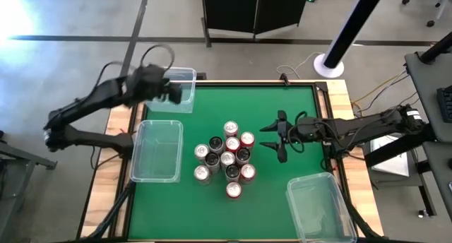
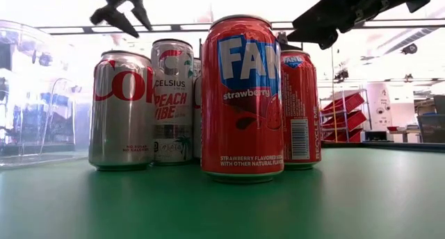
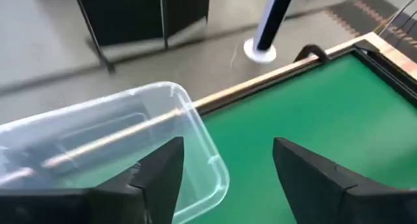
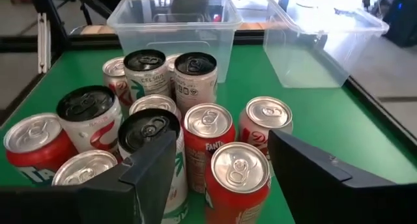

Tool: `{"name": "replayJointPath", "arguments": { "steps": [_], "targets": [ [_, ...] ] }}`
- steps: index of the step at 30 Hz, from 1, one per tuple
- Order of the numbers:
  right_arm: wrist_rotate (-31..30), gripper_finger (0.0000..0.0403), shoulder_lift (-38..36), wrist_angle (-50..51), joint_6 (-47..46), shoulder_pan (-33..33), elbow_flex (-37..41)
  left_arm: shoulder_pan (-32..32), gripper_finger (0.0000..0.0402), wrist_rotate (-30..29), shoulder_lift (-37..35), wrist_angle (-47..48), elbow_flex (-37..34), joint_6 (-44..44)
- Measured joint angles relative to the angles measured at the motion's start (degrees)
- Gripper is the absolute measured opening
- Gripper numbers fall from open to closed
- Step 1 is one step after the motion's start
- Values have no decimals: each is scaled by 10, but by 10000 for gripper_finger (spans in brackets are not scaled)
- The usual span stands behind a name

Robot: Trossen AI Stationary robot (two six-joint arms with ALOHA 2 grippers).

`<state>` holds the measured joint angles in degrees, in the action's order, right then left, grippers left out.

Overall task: Sort soda cans
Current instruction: Move the top left transparent bin to the top center of the table

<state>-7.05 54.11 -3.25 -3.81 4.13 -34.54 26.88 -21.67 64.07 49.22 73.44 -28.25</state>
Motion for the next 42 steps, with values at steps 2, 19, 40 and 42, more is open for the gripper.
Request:
{"name": "replayJointPath", "arguments": {
  "steps": [2,19,40,42],
  "targets": [
    [0,248,-2,4,-20,0,0,43,233,42,53,2,27,0],
    [0,259,-4,60,-128,70,1,130,238,97,352,127,184,-25],
    [-5,262,12,60,-143,80,1,127,276,92,399,108,177,-48],
    [-5,259,14,60,-143,80,1,121,261,92,408,101,177,-51]
  ]
}}
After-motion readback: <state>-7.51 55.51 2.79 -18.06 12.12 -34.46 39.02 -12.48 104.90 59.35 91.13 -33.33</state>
